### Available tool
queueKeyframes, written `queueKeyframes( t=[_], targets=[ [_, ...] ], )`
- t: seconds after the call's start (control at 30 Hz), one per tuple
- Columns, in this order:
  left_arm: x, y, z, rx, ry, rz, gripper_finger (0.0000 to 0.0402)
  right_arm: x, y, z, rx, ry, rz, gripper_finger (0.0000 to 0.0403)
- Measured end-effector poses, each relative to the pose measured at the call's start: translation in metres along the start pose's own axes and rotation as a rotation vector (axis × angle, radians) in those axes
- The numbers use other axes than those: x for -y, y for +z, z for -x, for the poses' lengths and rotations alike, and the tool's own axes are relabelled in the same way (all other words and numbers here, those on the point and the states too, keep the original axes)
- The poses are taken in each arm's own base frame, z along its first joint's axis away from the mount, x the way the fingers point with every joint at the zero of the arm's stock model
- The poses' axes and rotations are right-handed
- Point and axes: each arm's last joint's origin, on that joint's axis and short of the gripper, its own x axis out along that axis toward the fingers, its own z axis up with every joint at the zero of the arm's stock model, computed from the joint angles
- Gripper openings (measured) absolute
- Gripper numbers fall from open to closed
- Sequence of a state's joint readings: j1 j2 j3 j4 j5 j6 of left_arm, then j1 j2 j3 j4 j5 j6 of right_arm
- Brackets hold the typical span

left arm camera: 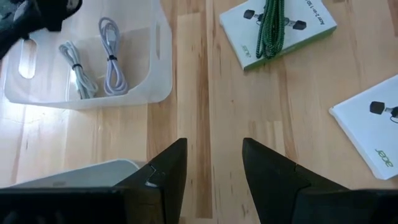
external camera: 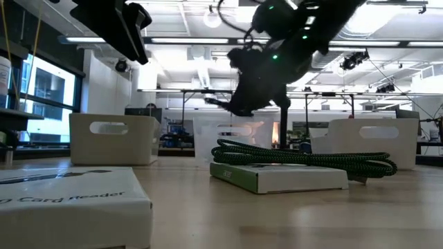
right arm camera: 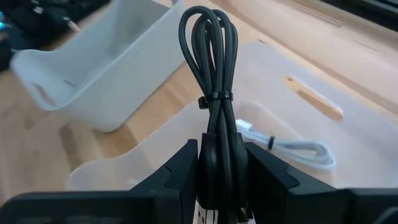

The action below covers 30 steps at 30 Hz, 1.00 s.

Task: Pick and place items into bin
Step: Put the black charger cable into the transparent bin, then put the green charger cable into the transparent bin

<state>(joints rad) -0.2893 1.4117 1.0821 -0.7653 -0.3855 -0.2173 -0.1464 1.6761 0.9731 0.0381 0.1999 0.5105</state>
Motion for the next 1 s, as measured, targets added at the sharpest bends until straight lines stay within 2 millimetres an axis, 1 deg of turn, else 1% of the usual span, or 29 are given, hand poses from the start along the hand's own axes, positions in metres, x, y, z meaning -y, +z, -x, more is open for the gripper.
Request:
queueKeyframes(
  t=[0.07,0.17,0.33,0.43,0.53,0.87,1.0],
  targets=[
    [0.000,0.000,0.000,0.000,0.000,0.000,0.0143,-0.001,0.006,-0.007,-0.026,-0.017,0.013,0.0104],
    [0.000,0.000,0.000,0.000,0.000,0.001,0.0143,0.001,0.010,-0.012,-0.077,-0.081,0.027,0.0104],
    [-0.001,0.000,0.000,0.007,0.022,0.024,0.0143,0.009,0.020,-0.011,-0.117,-0.163,0.028,0.0104],
    [-0.001,0.001,0.000,0.018,0.036,0.031,0.0143,0.015,0.021,-0.012,-0.158,-0.149,0.013,0.0104],
    [-0.001,0.001,0.000,0.021,0.049,0.031,0.0143,0.016,0.022,-0.013,-0.176,-0.103,0.008,0.0105],
    [-0.002,0.001,0.000,0.026,0.076,0.028,0.0143,0.012,0.023,-0.013,-0.158,-0.082,0.028,0.0169],
    [-0.002,0.001,0.000,0.026,0.076,0.028,0.0143,0.011,0.024,-0.013,-0.143,-0.074,0.029,0.0184]
  ],
)
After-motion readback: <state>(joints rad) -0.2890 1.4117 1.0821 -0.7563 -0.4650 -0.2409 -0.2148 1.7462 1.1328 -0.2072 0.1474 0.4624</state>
